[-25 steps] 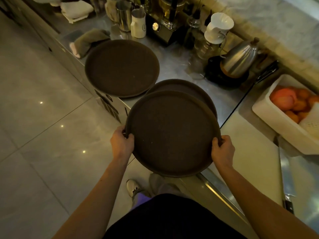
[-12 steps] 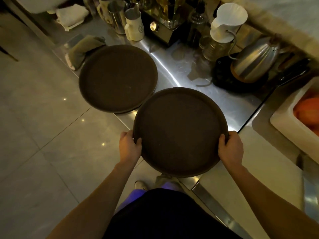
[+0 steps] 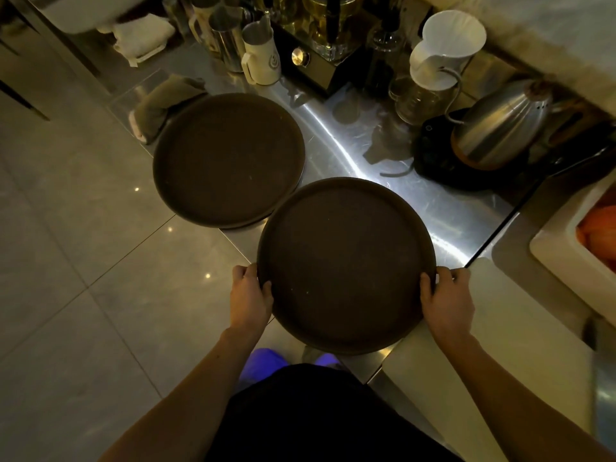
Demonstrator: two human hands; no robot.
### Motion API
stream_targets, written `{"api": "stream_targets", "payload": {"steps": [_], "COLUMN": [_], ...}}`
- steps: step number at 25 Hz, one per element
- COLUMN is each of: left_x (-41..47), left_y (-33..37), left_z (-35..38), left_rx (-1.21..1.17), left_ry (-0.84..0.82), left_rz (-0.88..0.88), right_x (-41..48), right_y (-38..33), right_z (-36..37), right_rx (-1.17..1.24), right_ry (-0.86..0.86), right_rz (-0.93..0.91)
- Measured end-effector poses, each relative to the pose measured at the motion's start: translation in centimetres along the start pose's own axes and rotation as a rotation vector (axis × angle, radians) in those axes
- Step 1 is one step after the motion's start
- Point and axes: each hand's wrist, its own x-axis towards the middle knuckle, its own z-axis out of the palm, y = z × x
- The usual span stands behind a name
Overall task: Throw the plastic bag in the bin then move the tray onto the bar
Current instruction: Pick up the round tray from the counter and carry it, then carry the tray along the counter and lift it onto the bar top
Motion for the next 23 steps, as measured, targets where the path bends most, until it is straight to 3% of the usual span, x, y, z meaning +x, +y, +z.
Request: {"api": "stream_targets", "payload": {"steps": [14, 19, 23], "left_x": [-0.3, 0.1, 1.2], "left_y": [0.0, -1.0, -2.4], "left_z": [-0.7, -1.5, -3.3], "left_rx": [0.055, 0.043, 0.089], "left_ry": [-0.051, -0.136, -0.253], "left_rz": [0.057, 0.147, 0.284], "right_x": [0.0, -0.7, -1.7], "right_y": [-1.2, -3.3, -5.9], "right_z": [-0.8, -1.2, -0.7], "right_rx": [-0.259, -0.379, -0.481], "right_ry": [-0.135, -0.204, -0.358], "right_rz": [-0.047, -0.018, 0.039]}}
